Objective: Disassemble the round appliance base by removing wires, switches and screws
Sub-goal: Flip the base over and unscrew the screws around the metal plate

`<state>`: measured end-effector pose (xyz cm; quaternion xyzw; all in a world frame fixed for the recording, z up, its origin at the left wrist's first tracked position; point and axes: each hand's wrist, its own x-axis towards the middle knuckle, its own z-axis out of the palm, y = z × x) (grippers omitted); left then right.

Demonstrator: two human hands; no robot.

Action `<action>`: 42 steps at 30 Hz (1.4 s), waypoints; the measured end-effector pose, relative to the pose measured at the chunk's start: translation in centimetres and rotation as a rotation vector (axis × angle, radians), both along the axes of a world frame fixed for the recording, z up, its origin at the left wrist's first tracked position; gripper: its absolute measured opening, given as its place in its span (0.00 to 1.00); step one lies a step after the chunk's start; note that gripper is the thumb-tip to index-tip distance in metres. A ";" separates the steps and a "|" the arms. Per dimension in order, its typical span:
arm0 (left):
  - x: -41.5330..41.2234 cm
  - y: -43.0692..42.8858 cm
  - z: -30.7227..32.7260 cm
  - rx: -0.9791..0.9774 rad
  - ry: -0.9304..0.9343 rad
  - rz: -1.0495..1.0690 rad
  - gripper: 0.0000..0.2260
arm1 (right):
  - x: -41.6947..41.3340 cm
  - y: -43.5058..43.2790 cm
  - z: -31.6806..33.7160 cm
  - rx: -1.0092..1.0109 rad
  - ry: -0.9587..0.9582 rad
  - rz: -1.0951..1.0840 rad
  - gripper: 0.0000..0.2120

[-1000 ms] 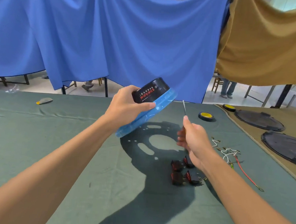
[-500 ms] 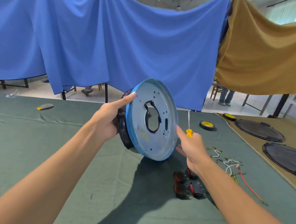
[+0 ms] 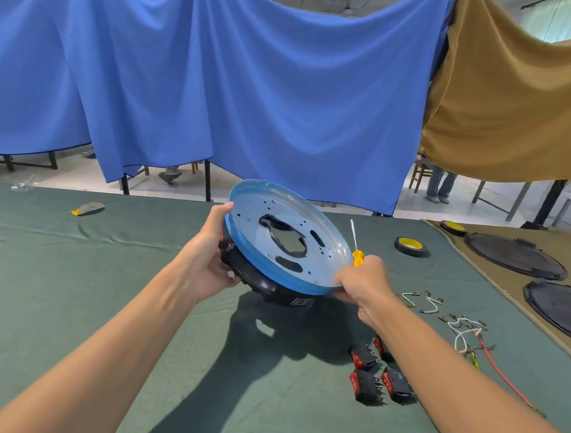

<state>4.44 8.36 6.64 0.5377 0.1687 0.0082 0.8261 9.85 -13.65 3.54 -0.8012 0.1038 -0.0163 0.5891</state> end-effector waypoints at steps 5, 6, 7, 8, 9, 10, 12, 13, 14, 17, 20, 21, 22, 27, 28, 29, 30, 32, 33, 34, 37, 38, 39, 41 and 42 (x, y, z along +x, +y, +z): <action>0.6 0.6 -2.4 0.107 -0.021 0.091 0.20 | 0.6 -0.2 0.5 -0.060 -0.020 -0.024 0.09; 0.8 0.6 -2.7 0.155 -0.004 0.130 0.19 | 0.6 -0.2 0.5 -0.070 -0.023 -0.025 0.08; 0.9 0.6 -3.1 0.205 0.018 0.150 0.18 | 0.6 -0.1 0.5 -0.079 -0.027 -0.026 0.08; 1.1 0.7 -3.5 0.249 0.041 0.149 0.18 | 0.6 0.1 0.5 -0.088 -0.032 -0.027 0.07; 1.2 0.8 -3.9 0.280 0.066 0.142 0.18 | 0.6 0.2 0.4 -0.097 -0.039 -0.027 0.07; 1.3 1.0 -4.3 0.303 0.091 0.139 0.18 | 0.6 0.3 0.4 -0.105 -0.047 -0.027 0.06; 1.5 1.4 -4.9 0.351 0.130 0.148 0.18 | 0.5 0.6 0.4 -0.115 -0.061 -0.024 0.05; 1.5 1.6 -5.1 0.371 0.142 0.158 0.17 | 0.3 0.6 0.3 -0.123 -0.066 -0.021 0.05; 1.5 1.6 -5.2 0.384 0.145 0.174 0.15 | 0.2 0.6 0.3 -0.133 -0.067 -0.015 0.04; 1.6 1.4 -5.3 0.417 0.061 0.260 0.08 | -0.4 0.3 0.0 -0.133 -0.073 0.018 0.05; 1.6 1.0 -4.8 0.502 -0.006 0.348 0.07 | -0.8 -0.2 0.2 -0.112 -0.058 0.084 0.06; 1.6 0.9 -4.3 0.582 -0.001 0.376 0.11 | -0.7 -0.5 0.4 -0.103 -0.041 0.113 0.06; 1.7 0.9 -3.8 0.711 0.012 0.407 0.17 | -0.6 -0.8 0.7 -0.105 -0.023 0.145 0.06; 0.7 -1.4 0.6 1.450 -0.242 0.297 0.20 | 0.3 -3.2 3.4 -0.322 -0.018 0.303 0.21; 0.7 -2.6 1.2 1.549 -0.255 0.166 0.20 | 0.6 -3.4 4.0 -0.349 -0.024 0.325 0.23; 0.9 -4.0 1.5 1.626 -0.253 0.018 0.20 | 0.9 -3.5 4.5 -0.370 -0.036 0.346 0.23; 1.3 -5.5 1.5 1.683 -0.246 -0.128 0.22 | 1.3 -3.4 5.0 -0.384 -0.052 0.365 0.22; 2.1 -8.5 1.1 1.776 -0.273 -0.333 0.26 | 2.0 -3.2 5.6 -0.384 -0.083 0.379 0.16; 2.6 -9.7 0.6 1.822 -0.308 -0.386 0.27 | 2.5 -3.1 5.7 -0.381 -0.106 0.370 0.12; 3.0 -10.6 -0.1 1.859 -0.350 -0.422 0.26 | 2.9 -3.1 5.6 -0.383 -0.131 0.351 0.10; 3.6 -11.9 -1.6 1.956 -0.486 -0.466 0.17 | 3.8 -3.4 5.0 -0.410 -0.228 0.280 0.07; 3.7 -11.8 -1.7 1.987 -0.524 -0.460 0.12 | 3.9 -3.5 5.0 -0.421 -0.268 0.266 0.05; 3.8 -11.6 -1.7 2.004 -0.543 -0.467 0.08 | 4.0 -3.6 4.9 -0.426 -0.305 0.258 0.04; 3.8 -11.0 -1.4 1.977 -0.530 -0.543 0.06 | 4.0 -3.8 4.9 -0.411 -0.360 0.241 0.04; 3.7 -10.6 -1.2 1.951 -0.499 -0.603 0.06 | 4.0 -4.0 5.0 -0.406 -0.378 0.227 0.04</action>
